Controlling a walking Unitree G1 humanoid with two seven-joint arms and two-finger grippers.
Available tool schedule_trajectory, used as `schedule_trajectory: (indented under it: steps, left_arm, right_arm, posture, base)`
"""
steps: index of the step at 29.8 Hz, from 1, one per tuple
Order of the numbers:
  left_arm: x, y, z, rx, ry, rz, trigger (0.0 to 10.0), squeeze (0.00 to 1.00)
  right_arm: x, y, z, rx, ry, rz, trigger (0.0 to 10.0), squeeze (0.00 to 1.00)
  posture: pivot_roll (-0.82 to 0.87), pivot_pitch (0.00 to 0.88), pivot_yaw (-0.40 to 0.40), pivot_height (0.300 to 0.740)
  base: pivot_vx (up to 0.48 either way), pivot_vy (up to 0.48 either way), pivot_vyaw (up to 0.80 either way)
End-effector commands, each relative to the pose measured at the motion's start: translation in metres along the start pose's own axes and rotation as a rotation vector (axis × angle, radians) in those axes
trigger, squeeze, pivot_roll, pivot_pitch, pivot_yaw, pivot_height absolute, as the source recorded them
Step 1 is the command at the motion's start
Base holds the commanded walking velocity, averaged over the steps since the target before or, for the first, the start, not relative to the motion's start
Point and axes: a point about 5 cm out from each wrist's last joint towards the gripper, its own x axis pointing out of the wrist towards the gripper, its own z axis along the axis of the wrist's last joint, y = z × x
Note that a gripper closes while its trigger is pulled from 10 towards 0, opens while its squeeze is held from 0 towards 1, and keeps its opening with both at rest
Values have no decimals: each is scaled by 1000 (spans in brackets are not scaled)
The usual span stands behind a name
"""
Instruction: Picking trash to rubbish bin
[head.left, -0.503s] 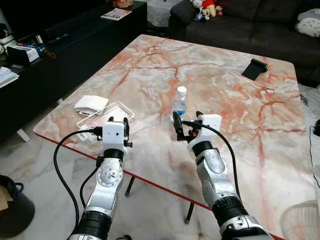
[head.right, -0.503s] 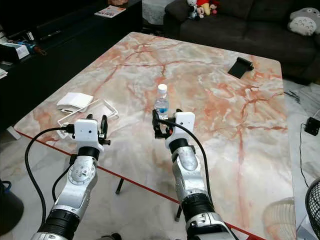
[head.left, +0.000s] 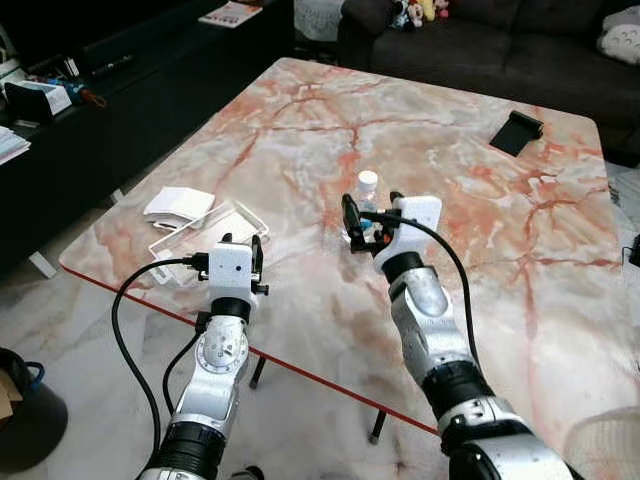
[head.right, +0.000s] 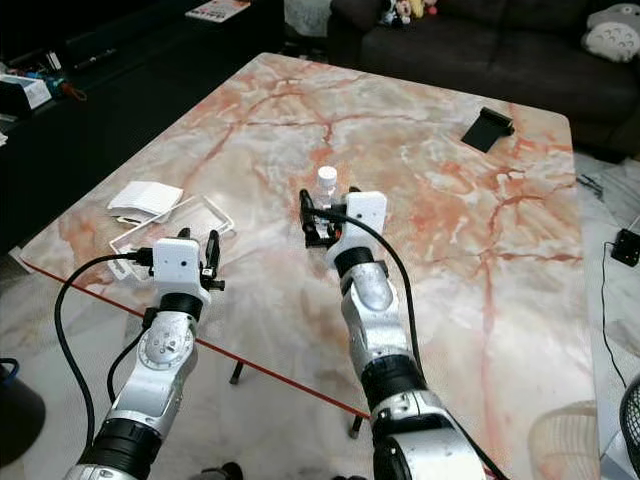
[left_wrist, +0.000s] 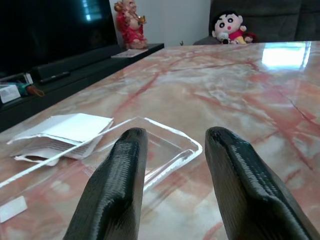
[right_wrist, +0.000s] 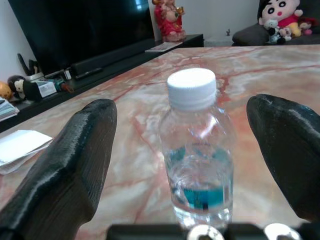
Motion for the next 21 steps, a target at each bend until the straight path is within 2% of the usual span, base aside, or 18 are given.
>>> schedule_trajectory:
  steps: [1,11,21]
  left_arm:
    - [-3,-1,2,-17,-3,-6,10000,0]
    - [-7,-7,1,-30,1,-19,10000,0]
    - [-10,-9,2,-33,4,-16,10000,0]
  right_arm:
    - [4,-2,4,-1,-8,-7,10000,0]
    - [19,-3,22,-18,-44,5,10000,0]
    - [25,1,22,-56,-21,47,10000,0]
  posture:
    - [104,148,-33,740]
    - [107,167,-37,740]
    - [138,190,-46,740]
  base:
    - [0,0,0]
    - [0,0,0]
    - [0,0,0]
